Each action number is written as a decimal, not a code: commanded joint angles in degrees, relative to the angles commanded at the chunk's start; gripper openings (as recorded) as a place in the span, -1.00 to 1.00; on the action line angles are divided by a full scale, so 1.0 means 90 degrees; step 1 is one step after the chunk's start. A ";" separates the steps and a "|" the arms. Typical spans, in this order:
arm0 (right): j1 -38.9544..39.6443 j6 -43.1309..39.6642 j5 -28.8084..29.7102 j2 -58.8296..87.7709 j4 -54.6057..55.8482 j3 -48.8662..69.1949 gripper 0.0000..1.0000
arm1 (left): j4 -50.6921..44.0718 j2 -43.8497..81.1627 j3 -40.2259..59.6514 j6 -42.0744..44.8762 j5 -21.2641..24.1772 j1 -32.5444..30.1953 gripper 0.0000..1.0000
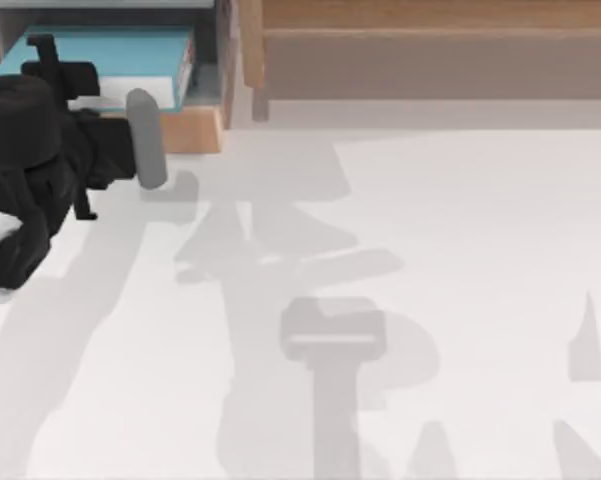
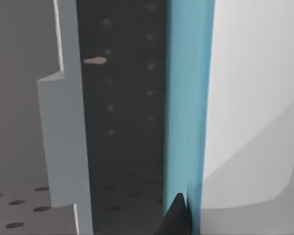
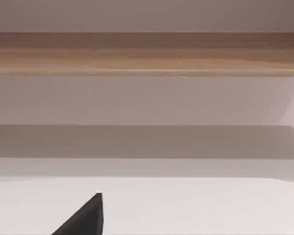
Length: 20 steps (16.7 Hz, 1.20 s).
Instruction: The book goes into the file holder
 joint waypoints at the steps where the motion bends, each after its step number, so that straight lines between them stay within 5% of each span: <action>1: 0.0000 0.0000 0.0000 0.0000 0.0000 0.0000 1.00 | 0.0000 0.0000 0.0000 0.0000 0.0000 0.0000 -1.00; 14: 0.0000 0.0000 0.0000 0.0000 0.0000 0.0000 1.00 | -0.0056 0.0680 0.0739 0.0028 0.0106 0.0099 -1.00; 20: 0.0000 0.0000 0.0000 0.0000 0.0000 0.0000 1.00 | -0.0056 0.0680 0.0739 0.0028 0.0106 0.0099 -0.10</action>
